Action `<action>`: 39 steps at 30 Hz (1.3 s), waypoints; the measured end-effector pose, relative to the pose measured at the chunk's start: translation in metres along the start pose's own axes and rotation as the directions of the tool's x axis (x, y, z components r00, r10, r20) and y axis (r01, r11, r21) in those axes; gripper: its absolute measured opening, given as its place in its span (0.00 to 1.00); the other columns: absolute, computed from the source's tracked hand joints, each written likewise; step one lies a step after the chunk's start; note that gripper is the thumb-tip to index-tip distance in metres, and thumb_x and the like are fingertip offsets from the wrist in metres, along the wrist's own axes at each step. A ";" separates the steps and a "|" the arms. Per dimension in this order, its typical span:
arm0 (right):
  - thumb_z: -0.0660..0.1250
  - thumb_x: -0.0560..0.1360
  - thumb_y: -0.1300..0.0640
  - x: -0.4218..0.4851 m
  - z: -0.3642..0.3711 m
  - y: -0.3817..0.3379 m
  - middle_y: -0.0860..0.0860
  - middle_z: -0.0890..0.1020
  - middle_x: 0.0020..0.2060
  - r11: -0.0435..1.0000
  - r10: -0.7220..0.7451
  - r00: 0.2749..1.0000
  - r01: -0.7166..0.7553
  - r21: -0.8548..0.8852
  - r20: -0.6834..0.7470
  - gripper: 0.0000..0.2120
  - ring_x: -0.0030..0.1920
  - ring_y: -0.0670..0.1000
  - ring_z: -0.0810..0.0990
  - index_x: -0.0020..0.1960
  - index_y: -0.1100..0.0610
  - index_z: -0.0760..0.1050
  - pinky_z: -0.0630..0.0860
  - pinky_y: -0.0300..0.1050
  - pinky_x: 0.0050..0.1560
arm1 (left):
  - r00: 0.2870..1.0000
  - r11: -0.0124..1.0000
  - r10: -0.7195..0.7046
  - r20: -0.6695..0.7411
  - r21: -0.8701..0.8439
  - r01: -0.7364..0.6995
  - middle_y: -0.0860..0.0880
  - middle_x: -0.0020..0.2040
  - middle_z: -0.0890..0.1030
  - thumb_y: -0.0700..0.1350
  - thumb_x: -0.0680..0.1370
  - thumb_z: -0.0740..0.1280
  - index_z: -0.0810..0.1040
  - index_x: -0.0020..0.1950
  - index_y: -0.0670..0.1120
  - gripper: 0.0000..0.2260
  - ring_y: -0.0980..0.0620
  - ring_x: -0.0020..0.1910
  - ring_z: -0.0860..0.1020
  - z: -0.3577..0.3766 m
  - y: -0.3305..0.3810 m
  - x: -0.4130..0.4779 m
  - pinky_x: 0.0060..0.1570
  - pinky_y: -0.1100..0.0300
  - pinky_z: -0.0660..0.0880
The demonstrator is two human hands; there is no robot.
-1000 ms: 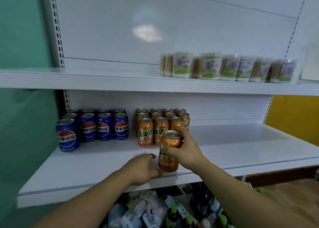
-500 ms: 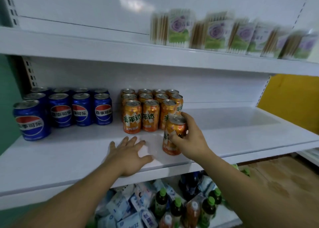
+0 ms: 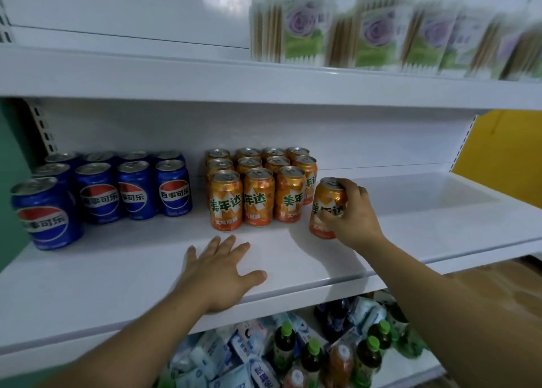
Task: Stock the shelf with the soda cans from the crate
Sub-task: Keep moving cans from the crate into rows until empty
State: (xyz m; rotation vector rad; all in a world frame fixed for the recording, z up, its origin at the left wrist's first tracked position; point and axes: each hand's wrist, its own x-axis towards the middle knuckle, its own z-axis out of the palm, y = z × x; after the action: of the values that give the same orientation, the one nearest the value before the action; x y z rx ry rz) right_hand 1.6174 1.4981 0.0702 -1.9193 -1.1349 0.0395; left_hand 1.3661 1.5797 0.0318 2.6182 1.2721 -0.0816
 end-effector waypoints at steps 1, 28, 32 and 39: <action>0.72 0.72 0.56 0.003 -0.001 0.003 0.53 0.67 0.66 1.000 -0.008 1.000 0.008 -0.001 0.000 0.32 0.63 0.56 0.73 0.72 0.48 0.62 0.73 0.50 0.60 | 1.000 1.000 0.000 0.001 0.002 0.000 0.56 0.79 0.42 0.73 0.74 0.48 0.46 0.78 0.60 0.36 0.53 0.77 0.40 0.000 0.000 0.000 0.73 0.41 0.38; 0.66 0.77 0.44 0.018 -0.014 -0.001 0.56 0.57 0.77 0.961 0.171 0.959 -0.112 -0.251 0.226 0.44 0.74 0.59 0.62 0.80 0.55 0.41 0.64 0.52 0.70 | 1.000 1.000 0.002 0.006 -0.018 -0.002 0.55 0.79 0.44 0.72 0.75 0.49 0.47 0.78 0.59 0.35 0.52 0.78 0.42 -0.005 0.003 -0.005 0.74 0.41 0.39; 0.65 0.78 0.44 -0.018 -0.079 0.007 0.55 0.60 0.77 0.910 0.242 0.944 -0.140 -0.390 0.226 0.38 0.72 0.59 0.66 0.79 0.54 0.49 0.66 0.50 0.67 | 0.998 0.998 0.059 -0.015 -0.020 -0.060 0.51 0.80 0.50 0.69 0.75 0.56 0.54 0.78 0.54 0.36 0.49 0.78 0.48 -0.014 0.024 -0.008 0.75 0.45 0.48; 0.64 0.78 0.42 -0.103 -0.195 0.045 0.55 0.65 0.74 0.793 0.427 0.900 -0.324 -0.516 0.091 0.36 0.66 0.58 0.72 0.79 0.55 0.53 0.72 0.51 0.62 | 0.812 0.810 0.583 -0.016 -0.057 -0.583 0.51 0.76 0.63 0.61 0.76 0.64 0.64 0.75 0.51 0.29 0.49 0.73 0.63 -0.020 0.197 -0.039 0.71 0.54 0.62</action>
State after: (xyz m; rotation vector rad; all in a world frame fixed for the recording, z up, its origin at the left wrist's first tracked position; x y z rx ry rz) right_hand 1.6721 1.2848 0.1194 -2.6375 -0.9235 0.1876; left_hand 1.4947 1.4374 0.0927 2.8226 0.4028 0.0589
